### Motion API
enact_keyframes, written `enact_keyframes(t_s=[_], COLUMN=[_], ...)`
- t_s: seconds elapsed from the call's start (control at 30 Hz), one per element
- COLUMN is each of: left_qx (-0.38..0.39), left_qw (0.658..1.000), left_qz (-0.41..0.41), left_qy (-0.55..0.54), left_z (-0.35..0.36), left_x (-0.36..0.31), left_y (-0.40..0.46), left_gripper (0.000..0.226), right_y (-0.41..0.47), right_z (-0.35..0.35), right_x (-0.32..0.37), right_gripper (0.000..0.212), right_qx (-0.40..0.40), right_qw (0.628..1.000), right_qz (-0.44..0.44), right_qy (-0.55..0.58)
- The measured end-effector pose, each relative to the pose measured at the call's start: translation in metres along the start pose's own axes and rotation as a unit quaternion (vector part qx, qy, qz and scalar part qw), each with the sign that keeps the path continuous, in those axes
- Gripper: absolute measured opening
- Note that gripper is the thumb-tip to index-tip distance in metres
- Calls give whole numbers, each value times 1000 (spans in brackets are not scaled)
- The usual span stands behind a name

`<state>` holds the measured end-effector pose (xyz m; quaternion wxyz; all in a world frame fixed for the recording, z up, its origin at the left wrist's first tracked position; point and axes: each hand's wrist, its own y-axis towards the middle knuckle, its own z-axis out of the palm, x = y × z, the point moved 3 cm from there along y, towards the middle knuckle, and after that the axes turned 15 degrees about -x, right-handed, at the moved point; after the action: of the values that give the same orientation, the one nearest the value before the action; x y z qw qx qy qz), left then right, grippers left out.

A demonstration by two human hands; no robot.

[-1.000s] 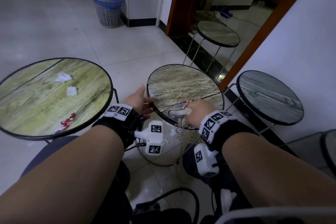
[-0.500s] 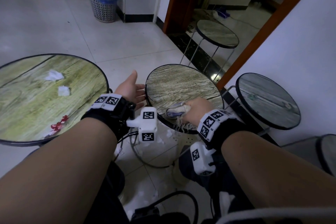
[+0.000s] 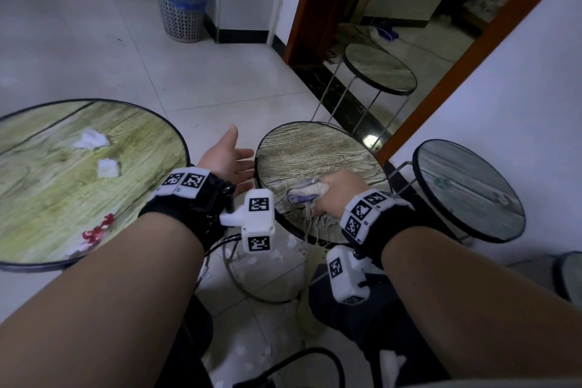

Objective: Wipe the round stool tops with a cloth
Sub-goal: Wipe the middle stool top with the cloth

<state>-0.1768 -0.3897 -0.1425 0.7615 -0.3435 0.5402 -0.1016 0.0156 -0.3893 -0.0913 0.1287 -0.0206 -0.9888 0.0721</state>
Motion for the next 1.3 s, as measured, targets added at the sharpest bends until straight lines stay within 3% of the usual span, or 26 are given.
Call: enact_keyframes(t_s=[0.4,0.5,0.73,0.87,1.13,1.3], left_qx=[-3,3,14,12,7,6], left_qw=[1000,1000,1000,1000,1000,1000], left_qz=[10,12,7,8,7,5], left_qy=[-10,-11,4,13,13,12], left_z=[3,5,5,5,7,8], left_x=[-9,-14,-20,-21,-24,-25], left_y=[14,14,18,21,28,31], left_gripper=[73,75,78,78,76,76], right_y=[22,26,38,47,60,68], right_z=[1,-1,-1,1,0,-2], right_x=[12,17,28,33,43,47], right_gripper=[28,17,14,25,15,24], right_qx=[3,5,2,6,2,9], right_qw=[999,1000,1000,1000,1000,999], right_qz=[-4,-7,-21,-18,-21,-20], right_qy=[33,18,15,19,18,26])
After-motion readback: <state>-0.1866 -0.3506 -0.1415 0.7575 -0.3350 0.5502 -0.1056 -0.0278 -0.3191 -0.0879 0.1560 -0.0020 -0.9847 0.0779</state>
